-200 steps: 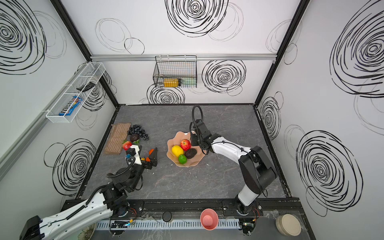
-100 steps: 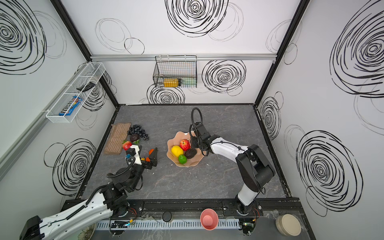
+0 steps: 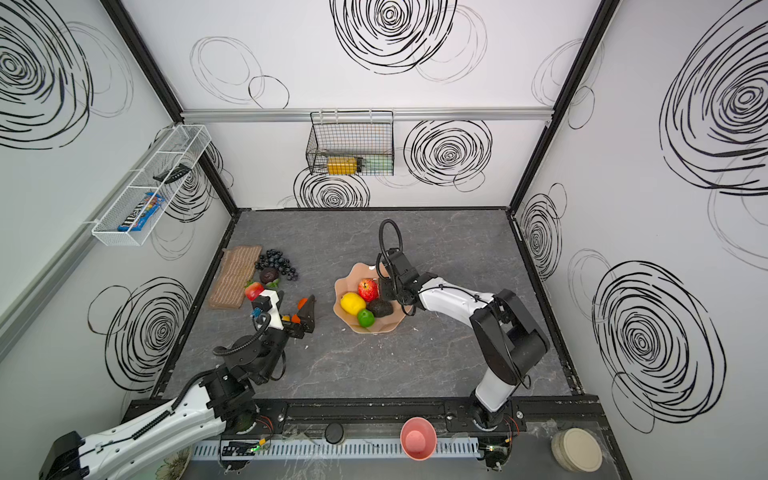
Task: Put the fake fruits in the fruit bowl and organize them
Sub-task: 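Open and withdraw the right gripper while the left gripper moves toward the loose fruits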
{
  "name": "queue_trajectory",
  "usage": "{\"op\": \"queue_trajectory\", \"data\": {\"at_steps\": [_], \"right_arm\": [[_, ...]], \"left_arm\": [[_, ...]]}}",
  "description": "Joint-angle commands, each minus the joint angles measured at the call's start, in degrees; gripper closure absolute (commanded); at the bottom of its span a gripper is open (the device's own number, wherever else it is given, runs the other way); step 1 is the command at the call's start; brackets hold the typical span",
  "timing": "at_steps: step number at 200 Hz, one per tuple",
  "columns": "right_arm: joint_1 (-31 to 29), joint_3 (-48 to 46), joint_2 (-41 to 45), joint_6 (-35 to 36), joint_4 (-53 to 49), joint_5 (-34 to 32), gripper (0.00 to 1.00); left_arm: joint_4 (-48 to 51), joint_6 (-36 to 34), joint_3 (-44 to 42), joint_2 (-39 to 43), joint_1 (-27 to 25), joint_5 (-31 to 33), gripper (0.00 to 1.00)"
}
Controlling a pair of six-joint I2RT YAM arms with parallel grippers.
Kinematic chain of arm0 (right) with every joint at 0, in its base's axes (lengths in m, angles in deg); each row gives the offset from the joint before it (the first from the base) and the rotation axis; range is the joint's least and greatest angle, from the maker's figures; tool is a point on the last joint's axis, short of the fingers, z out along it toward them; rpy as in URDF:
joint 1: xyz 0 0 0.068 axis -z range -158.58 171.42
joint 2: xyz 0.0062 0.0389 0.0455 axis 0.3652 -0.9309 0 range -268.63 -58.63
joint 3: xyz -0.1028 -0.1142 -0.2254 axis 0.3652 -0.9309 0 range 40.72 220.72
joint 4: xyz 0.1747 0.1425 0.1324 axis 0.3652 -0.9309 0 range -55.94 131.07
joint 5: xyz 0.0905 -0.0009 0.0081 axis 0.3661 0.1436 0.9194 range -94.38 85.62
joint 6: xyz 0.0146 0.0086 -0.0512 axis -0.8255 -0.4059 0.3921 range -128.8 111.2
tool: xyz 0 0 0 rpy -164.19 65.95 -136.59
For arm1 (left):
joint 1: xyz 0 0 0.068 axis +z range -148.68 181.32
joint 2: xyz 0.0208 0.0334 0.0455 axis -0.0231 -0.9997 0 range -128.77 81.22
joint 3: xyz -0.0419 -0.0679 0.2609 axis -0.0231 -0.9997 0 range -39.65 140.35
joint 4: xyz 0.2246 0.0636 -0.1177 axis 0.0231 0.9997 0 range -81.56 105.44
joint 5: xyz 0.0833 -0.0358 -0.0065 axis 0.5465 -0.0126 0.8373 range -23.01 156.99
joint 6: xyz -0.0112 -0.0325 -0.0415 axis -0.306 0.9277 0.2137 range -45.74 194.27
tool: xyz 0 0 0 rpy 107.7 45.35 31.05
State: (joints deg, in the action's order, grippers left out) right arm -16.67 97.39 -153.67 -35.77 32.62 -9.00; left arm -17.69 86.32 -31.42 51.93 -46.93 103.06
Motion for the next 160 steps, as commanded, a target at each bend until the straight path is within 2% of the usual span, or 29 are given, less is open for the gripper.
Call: {"op": "queue_trajectory", "data": {"at_steps": [1, 107, 143, 160], "right_arm": [[-0.58, 0.1, 0.82, -0.46, -1.04, -1.15, 0.37], [-0.72, 0.35, 6.01, 0.16, -3.77, -3.31, 0.15], [-0.82, 0.82, 12.84, 1.18, -8.58, -4.17, 0.09], [-0.85, -0.39, 18.23, 1.72, -10.5, -4.84, 0.08]], "left_arm": [[-1.84, 0.56, 0.87, 0.16, 0.29, 0.34, 0.04], [-1.9, 0.8, 0.96, -0.13, 0.31, -0.09, 0.04], [-0.6, 2.72, 3.1, -3.05, 0.3, -4.99, 0.04], [1.16, 4.32, 5.07, -5.73, 0.82, -9.62, 0.04]]}}
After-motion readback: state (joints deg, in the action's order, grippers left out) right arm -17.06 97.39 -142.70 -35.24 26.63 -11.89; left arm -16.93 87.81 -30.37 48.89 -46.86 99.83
